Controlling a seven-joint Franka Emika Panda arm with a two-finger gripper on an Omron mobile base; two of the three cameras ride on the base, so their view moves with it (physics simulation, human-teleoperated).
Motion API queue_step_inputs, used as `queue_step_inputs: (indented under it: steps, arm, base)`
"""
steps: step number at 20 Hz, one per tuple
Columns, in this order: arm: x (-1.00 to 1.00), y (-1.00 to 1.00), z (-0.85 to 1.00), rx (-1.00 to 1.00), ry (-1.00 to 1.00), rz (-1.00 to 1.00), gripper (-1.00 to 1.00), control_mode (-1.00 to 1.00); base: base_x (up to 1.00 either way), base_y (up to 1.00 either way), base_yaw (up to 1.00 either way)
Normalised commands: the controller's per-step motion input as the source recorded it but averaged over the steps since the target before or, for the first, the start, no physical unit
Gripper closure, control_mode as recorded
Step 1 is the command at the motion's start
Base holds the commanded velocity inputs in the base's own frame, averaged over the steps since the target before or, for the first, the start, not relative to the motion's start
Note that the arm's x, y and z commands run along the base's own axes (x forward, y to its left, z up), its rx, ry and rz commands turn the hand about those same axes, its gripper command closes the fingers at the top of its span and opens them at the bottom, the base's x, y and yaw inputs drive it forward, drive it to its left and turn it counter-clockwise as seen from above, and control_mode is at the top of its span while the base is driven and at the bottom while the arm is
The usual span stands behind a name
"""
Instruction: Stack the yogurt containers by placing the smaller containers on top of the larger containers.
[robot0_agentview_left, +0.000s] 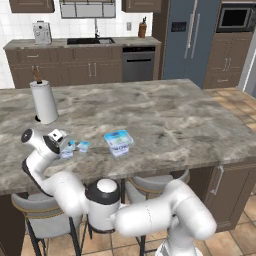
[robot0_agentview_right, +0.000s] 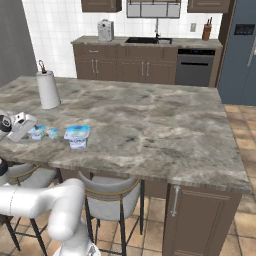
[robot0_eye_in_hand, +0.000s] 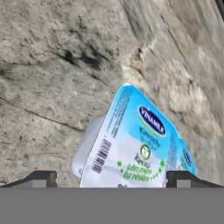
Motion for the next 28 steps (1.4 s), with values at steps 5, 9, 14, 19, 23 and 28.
queue_step_inputs:
  steps: [5, 9, 14, 19, 23, 28]
  arm:
    - [0.25, 0.12, -0.12, 0.00, 0.00, 0.00, -1.00, -1.00]
    - [0.26, 0.00, -0.09, 0.00, 0.00, 0.00, -1.00, -1.00]
    - [0.22, 0.00, -0.10, 0.00, 0.00, 0.00, 1.00, -1.00]
    - [0.16, 0.00, -0.06, 0.00, 0.00, 0.00, 1.00, -1.00]
    - [0.09, 0.00, 0.00, 0.00, 0.00, 0.00, 1.00, -1.00]
    - [0.06, 0.00, 0.00, 0.00, 0.00, 0.00, 1.00, -1.00]
  base:
    - [0.00, 0.00, 0.00]
    - [0.00, 0.00, 0.00]
    - [0.00, 0.00, 0.00]
    - [0.00, 0.00, 0.00]
    - [0.00, 0.00, 0.00]
    - [0.00, 0.00, 0.00]
